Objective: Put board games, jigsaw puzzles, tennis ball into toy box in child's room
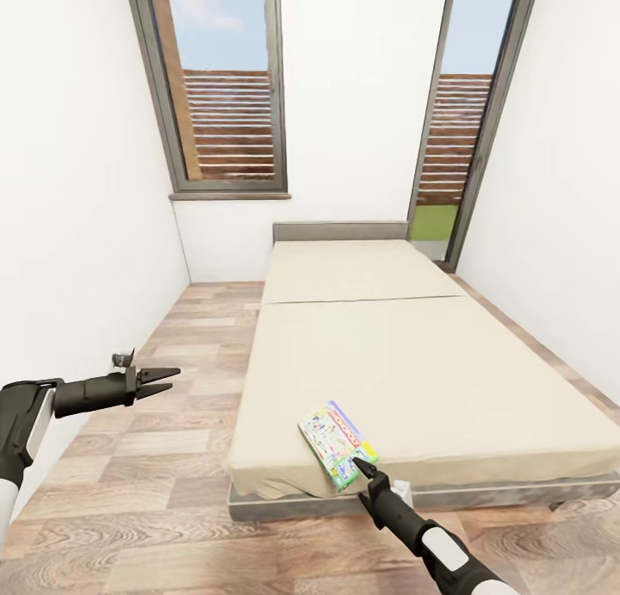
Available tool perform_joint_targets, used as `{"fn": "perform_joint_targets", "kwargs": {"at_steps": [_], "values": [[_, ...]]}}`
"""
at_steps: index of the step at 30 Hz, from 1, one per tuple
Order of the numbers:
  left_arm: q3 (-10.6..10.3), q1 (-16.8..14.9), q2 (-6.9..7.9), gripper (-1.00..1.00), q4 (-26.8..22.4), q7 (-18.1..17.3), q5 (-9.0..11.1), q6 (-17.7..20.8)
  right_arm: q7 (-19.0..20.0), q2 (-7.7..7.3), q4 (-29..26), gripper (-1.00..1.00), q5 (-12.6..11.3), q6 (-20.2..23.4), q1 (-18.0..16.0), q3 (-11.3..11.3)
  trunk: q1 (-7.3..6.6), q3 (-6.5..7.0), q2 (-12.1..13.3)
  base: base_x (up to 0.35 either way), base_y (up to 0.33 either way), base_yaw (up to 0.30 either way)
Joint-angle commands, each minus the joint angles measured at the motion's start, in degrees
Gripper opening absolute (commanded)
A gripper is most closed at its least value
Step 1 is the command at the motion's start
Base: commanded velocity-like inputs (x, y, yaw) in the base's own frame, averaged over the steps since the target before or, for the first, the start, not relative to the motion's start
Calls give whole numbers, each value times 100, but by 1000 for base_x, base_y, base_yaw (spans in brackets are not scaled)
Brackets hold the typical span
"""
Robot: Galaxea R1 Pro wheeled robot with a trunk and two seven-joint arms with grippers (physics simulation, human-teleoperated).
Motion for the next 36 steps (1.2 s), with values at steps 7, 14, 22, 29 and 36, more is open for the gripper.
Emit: {"fn": "perform_joint_targets", "kwargs": {"at_steps": [7, 14, 22, 29, 36], "values": [[1, -2, -2, 100, 1, -10, 14, 59, 17, 37, -1, 100, -14, 56, -3, -48, 0, -5, -2, 51, 74, 0], [1, -2, -8, 100, 1, -10, 13, 59, 19, 41, -1, 100, -14, 56, -3, -48, 0, -5, -2, 6, 7, 0], [1, -2, -8, 100, 1, -10, 13, 59, 8, 41, -1, 100, -14, 61, -3, -50, 0, -5, -2, 43, 0, 0], [1, -2, -8, 100, 1, -10, 16, 59, 5, 41, -1, 100, -14, 64, -3, -56, 0, -5, -2, 22, 0, 0], [1, -2, -14, 100, 1, -10, 20, 59, 8, 41, -1, -100, -14, 68, -4, -56, 0, -5, -2, 2, 0, 0]]}}
